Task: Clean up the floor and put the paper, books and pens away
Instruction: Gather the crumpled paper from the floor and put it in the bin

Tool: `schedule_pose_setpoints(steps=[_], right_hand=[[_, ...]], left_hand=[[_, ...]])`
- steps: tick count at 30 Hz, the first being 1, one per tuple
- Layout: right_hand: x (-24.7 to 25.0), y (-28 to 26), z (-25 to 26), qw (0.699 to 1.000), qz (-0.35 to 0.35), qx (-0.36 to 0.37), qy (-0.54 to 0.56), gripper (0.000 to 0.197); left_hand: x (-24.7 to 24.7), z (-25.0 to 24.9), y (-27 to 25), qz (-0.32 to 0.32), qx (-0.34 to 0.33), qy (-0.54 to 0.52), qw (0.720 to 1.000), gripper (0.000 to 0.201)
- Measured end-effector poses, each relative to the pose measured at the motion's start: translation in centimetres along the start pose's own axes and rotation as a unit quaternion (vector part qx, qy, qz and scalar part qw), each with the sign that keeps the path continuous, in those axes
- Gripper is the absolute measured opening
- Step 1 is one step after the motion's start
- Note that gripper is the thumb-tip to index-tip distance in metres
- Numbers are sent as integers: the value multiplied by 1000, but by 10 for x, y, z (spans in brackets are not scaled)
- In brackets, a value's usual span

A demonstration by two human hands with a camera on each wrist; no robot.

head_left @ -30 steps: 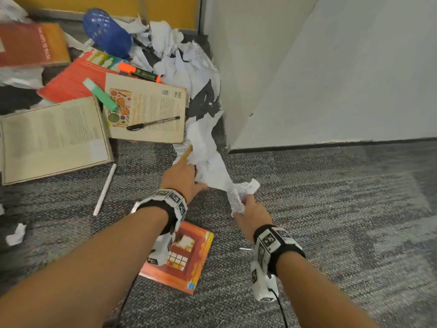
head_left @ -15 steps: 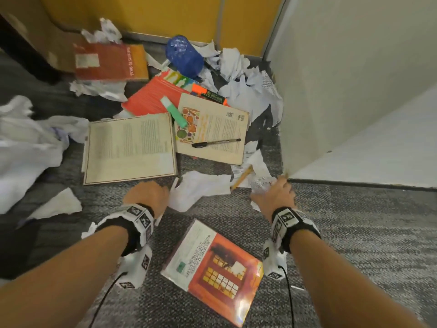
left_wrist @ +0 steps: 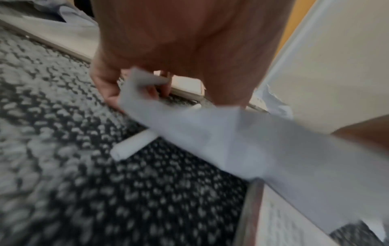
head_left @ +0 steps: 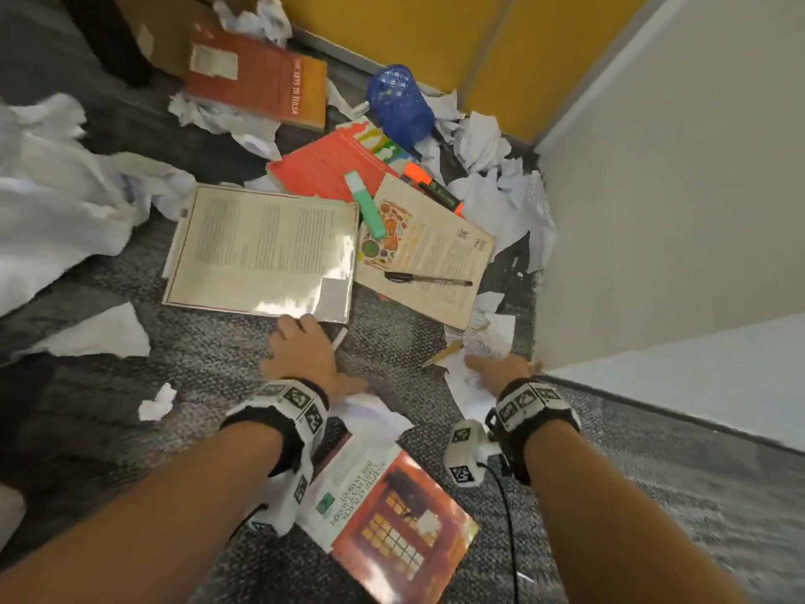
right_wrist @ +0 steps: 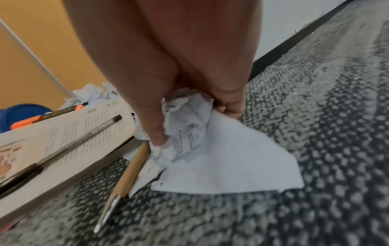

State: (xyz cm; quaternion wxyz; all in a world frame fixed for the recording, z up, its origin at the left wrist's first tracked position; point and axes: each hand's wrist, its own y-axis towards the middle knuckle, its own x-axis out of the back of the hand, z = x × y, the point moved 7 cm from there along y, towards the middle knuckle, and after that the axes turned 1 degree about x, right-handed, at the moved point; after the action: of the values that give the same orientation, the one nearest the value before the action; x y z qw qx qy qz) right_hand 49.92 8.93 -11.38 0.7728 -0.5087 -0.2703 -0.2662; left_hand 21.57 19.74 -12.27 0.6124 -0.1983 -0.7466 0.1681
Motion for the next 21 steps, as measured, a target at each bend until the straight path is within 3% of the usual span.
schedule_pose_setpoints(steps=[4,7,11,14,18,21], right_hand=[[-7,-8,7,999,1,-43,-31,58],[0,-19,13,998,-43,-10,-42,51],[21,-54,18,985,-152,54,-60,39],[32,-93,28,958,-218,139,-121,31],[16,-145,41,943,-213,225,-122,26],[-14,-174,53,941,-183,259,-121,29]], left_hand=[[-9,10,1,42,-41,-106,993,87],[-4,21,-8,51,-144,-123,981,64],[-14,28,-37,78,-254,2,964,73],[-20,33,-50,96,-275,84,953,48],[13,51,-66,2,-272,-5,962,27],[50,87,-59,-114,-199,-5,973,33]])
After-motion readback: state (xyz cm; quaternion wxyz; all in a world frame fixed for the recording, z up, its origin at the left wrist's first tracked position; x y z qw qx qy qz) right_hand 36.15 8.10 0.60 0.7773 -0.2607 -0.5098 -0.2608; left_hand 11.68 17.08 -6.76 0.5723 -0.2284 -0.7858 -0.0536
